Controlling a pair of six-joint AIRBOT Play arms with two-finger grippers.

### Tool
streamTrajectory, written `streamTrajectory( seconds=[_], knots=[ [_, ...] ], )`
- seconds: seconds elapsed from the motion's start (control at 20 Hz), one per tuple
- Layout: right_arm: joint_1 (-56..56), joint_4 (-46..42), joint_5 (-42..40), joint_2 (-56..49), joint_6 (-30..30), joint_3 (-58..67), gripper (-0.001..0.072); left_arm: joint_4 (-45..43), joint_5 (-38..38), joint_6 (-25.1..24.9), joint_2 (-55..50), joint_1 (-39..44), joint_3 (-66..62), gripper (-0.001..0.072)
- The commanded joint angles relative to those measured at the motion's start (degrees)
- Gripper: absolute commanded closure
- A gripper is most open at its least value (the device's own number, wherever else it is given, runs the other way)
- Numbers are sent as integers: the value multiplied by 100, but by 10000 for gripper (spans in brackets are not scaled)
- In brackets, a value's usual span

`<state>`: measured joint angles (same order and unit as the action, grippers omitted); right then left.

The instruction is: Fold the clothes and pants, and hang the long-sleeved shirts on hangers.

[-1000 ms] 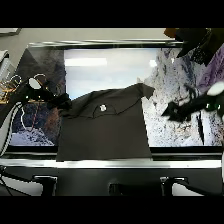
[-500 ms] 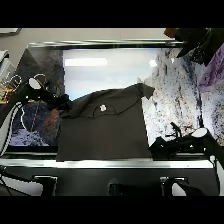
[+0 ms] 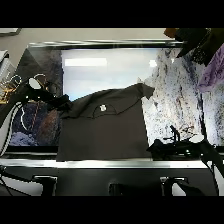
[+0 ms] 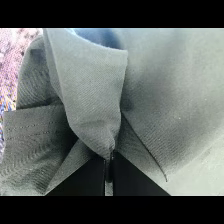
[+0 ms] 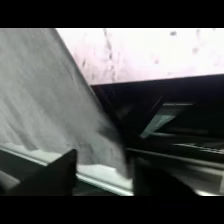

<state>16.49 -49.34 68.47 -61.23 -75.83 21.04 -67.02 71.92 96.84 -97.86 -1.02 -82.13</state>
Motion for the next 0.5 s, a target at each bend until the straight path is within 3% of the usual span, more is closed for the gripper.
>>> streamTrajectory(
  seconds=[0.0, 0.1, 0.15, 0.2, 0.35, 0.45],
  knots=[
    [-2, 264, -74, 4, 101, -70, 432, -2, 7, -2, 4, 2, -7, 687],
    [-2, 398, 9, 4, 221, -70, 506, -4, 4, -46, 4, 2, -7, 687],
    [-2, 527, 74, 4, 341, -70, 624, -2, 7, -83, 4, 2, -7, 687],
    [-2, 708, 160, 4, 492, -68, 679, -2, 7, -85, 4, 2, -7, 687],
    [-2, 979, 273, 15, 586, 79, 681, -2, 11, -85, 4, 2, -7, 687],
    [0, 636, 114, 15, 149, 671, 681, -2, 26, -83, 4, 2, -7, 687]
  ],
)
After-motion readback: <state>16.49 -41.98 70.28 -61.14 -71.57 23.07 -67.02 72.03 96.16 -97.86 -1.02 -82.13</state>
